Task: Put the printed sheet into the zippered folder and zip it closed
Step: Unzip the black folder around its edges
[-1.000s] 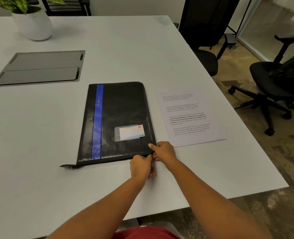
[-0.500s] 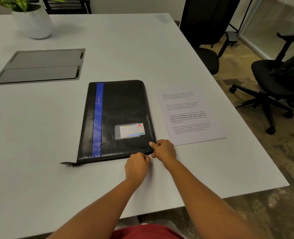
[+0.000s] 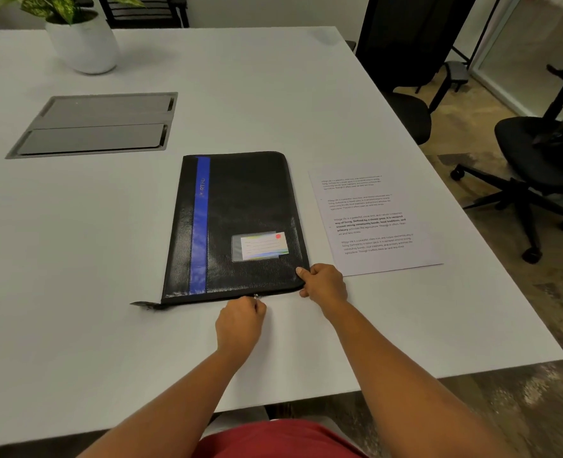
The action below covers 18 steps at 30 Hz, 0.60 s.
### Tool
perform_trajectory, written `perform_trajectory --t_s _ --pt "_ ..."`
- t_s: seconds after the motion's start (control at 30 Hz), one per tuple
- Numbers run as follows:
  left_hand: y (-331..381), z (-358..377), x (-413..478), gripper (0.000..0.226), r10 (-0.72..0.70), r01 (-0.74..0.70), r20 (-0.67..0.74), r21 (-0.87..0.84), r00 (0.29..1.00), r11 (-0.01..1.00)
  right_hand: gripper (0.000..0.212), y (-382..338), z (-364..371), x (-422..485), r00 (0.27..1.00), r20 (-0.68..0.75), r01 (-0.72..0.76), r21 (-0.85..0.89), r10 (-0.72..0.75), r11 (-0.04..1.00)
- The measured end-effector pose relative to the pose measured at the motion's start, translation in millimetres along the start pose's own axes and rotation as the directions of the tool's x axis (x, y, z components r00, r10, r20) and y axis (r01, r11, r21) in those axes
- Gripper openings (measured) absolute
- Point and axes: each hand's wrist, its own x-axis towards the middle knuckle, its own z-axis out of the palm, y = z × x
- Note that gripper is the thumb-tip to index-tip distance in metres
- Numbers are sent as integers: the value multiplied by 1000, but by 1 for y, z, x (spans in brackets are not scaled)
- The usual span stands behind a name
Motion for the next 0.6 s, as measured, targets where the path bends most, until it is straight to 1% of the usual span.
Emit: perform_trajectory --t_s 0.07,0.1,0.17,0.2,0.23,0.3,0.33,0.4,0.43,0.47,0.53,0.6 --pt "1 0 1 40 -6 6 7 4 1000 1000 44 1 -1 1 1000 20 -8 57 7 998" --pt "0 -1 2 40 -13 13 11 1 1000 1000 43 2 0 0 1000 7 -3 83 2 997" --pt "1 -1 3 40 -30 31 16 -14 999 999 32 4 4 -3 996 -77 43 74 -38 996" --pt "1 -1 4 40 -37 37 17 -21 999 999 25 5 6 -5 988 -131 81 35 -76 996" --pt "1 -1 5 39 -38 38 12 -18 999 999 22 6 8 -7 976 -178 127 -7 -126 992" --pt "1 -1 6 36 -27 27 -13 23 1000 999 35 9 10 -12 931 -229 257 -142 -285 956" --pt "1 -1 7 35 -11 13 -25 55 1000 998 42 10 10 -14 886 -229 342 -266 -404 901" --pt "1 0 9 35 32 -27 -39 121 999 992 53 14 9 -15 751 -141 510 -496 -645 702" --pt "1 1 9 36 49 -42 -40 147 998 988 58 15 9 -14 698 -55 576 -550 -714 605" --pt "1 1 10 37 61 -54 -38 166 997 985 62 14 8 -12 672 57 631 -565 -738 531" --pt "0 3 10 39 74 -67 -35 186 997 980 65 13 9 -6 638 282 711 -573 -717 407" --pt "-1 3 11 39 82 -72 -44 200 996 977 59 12 11 -1 615 413 744 -585 -671 322"
